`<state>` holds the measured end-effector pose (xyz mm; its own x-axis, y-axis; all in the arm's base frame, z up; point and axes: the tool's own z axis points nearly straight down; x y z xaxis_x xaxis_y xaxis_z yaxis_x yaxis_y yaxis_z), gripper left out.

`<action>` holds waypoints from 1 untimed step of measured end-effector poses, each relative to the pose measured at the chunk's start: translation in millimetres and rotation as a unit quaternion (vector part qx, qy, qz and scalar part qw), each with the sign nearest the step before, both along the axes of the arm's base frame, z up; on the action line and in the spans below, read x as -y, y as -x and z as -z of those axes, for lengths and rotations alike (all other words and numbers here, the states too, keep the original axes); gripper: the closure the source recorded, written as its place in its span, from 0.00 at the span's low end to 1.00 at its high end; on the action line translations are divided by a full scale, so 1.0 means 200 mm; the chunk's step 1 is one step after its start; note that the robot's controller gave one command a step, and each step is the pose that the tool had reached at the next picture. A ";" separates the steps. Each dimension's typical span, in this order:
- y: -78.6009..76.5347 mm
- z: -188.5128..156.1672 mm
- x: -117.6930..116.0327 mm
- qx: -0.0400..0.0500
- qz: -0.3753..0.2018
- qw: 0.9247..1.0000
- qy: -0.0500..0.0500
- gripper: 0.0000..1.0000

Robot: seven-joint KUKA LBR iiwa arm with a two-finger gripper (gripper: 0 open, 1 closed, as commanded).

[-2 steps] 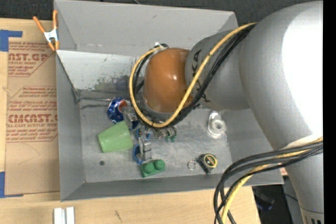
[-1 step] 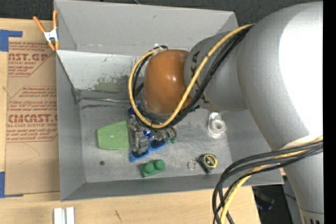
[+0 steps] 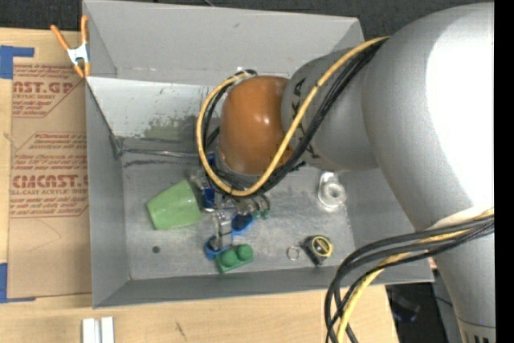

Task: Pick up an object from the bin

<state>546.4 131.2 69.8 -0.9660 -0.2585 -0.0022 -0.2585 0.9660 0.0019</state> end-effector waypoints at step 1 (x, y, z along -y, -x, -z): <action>-0.18 0.00 0.18 0.002 -0.015 1.000 0.002 0.00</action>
Offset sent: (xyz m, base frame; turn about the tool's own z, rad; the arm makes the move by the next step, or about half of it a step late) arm 0.0339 -0.0333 0.0002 -0.0335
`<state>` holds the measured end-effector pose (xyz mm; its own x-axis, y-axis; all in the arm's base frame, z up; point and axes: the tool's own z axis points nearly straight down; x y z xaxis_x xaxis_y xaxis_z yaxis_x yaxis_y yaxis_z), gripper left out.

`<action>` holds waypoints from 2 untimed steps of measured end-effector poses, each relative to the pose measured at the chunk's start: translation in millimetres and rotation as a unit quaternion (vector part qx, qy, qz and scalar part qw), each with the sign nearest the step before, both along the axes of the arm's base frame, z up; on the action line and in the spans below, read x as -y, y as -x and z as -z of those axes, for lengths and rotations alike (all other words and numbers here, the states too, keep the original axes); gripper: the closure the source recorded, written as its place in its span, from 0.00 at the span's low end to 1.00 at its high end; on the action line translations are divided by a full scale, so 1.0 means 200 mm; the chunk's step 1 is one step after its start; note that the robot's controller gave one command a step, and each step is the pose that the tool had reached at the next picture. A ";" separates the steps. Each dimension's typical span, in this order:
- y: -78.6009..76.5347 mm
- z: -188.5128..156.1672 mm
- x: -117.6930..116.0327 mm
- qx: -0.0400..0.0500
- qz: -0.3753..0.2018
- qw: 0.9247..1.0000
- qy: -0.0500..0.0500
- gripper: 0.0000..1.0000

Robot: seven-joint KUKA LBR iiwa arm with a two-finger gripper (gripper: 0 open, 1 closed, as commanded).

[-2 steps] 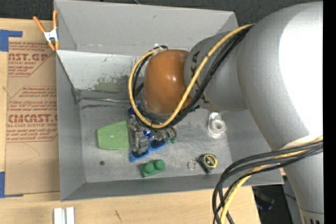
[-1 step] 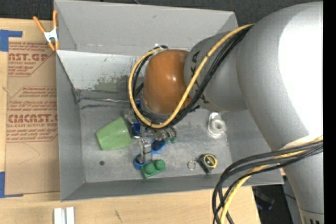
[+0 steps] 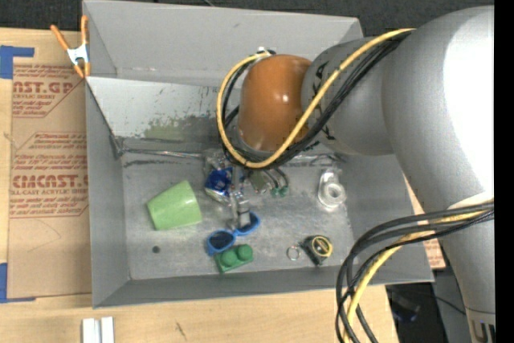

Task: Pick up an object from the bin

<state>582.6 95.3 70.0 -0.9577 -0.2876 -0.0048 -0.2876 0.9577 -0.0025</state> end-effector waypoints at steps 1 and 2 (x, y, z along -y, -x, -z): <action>0.00 -0.01 -0.02 0.000 -0.001 1.000 -0.002 1.00; 0.20 -0.82 -0.03 0.002 0.004 1.000 -0.001 1.00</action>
Offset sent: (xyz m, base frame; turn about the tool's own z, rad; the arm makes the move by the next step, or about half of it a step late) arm 0.0000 0.0000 0.0000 0.0000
